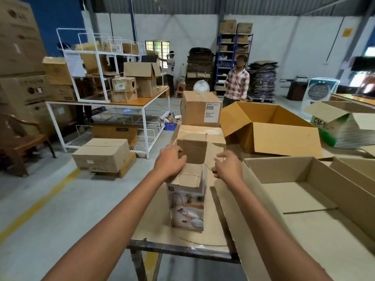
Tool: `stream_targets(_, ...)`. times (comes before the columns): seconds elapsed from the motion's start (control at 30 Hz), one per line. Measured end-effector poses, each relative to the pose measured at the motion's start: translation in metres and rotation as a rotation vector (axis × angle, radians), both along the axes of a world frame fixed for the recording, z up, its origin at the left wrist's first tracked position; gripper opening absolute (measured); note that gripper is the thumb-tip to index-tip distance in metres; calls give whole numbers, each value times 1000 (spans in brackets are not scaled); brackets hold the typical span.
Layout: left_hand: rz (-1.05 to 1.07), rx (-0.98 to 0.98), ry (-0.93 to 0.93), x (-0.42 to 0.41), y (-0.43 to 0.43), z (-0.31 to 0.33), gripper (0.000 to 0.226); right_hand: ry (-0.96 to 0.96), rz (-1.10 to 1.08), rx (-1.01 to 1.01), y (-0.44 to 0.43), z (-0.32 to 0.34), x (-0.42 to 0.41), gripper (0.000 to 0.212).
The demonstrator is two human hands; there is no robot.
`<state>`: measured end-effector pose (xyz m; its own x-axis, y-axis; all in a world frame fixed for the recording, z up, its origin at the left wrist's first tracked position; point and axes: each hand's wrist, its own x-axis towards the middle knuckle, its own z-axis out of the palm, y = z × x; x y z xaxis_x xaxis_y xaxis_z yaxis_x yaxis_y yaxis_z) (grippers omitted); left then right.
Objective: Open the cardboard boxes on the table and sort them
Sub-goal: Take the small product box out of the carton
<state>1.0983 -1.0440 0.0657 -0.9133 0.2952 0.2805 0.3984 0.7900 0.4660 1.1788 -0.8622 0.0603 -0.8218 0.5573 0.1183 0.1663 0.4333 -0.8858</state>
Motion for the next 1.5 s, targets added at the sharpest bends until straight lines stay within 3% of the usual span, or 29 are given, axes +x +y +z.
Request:
stream_targets(0.07,48,28,31,4,1,-4,34,-89,25,196,-5,-9,0,31)
stream_targets(0.17,79,6,106,10,2,-10,33,59,38,355,-13,-9,0,25)
stream_targets(0.23,76,2,117,10,2,-13,36,118,108,309,-16,-6,-3,32)
stream_targets(0.37,73,56,160,7,2,-16,37,-12,257,303,-21,-18,-7,43)
stream_targets(0.57,52,149,100,7,3,-27,33,34,266,276,-19,-26,-6,43)
stream_targets(0.87,74,124,28,-29,8,5,32,-177,281,393,-2,-5,-35,57)
stream_targets(1.07,4,14,-12,-63,24,13,48,-180,282,523,4,17,-70,62)
stream_targets(1.23,-89,-123,-107,-84,34,17,51,-201,424,623,4,27,-101,68)
stream_targets(1.37,-89,-101,-199,-90,38,12,48,-304,490,581,7,13,-110,70)
stream_targets(1.5,-84,-58,-226,-91,41,12,40,-260,482,546,12,10,-111,72)
